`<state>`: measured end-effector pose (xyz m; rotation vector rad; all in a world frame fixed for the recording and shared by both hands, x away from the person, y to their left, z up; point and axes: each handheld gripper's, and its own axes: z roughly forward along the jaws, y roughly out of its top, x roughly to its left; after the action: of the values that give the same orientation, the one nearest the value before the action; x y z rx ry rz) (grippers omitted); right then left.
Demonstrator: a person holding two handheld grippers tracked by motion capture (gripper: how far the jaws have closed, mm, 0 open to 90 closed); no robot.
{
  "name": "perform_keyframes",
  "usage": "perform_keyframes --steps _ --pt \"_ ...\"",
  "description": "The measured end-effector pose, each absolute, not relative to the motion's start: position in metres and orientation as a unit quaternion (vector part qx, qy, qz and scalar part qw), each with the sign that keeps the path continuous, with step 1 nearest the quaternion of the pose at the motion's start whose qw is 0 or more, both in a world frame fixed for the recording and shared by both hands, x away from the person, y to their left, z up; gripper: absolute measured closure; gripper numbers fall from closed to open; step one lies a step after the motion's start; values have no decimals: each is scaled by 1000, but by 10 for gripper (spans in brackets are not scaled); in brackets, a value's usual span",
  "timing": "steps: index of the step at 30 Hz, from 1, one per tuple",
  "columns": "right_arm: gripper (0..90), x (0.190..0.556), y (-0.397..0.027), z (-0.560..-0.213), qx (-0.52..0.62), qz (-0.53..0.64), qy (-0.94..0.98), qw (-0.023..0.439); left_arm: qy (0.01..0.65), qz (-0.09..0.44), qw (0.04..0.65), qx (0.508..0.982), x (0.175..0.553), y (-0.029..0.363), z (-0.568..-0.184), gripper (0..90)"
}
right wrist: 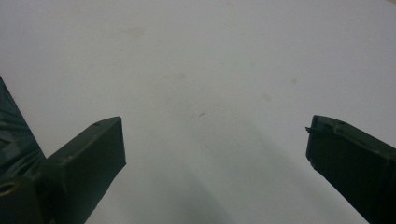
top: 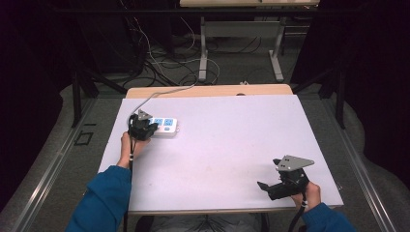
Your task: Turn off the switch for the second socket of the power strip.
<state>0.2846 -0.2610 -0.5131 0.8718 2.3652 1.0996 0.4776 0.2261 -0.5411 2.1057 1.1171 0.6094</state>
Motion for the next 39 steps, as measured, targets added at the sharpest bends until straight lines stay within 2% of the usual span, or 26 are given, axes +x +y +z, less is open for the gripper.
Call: perform_keyframes --steps 39 --pt "40 284 -261 -513 310 395 842 195 432 249 341 797 478 228 -538 900"
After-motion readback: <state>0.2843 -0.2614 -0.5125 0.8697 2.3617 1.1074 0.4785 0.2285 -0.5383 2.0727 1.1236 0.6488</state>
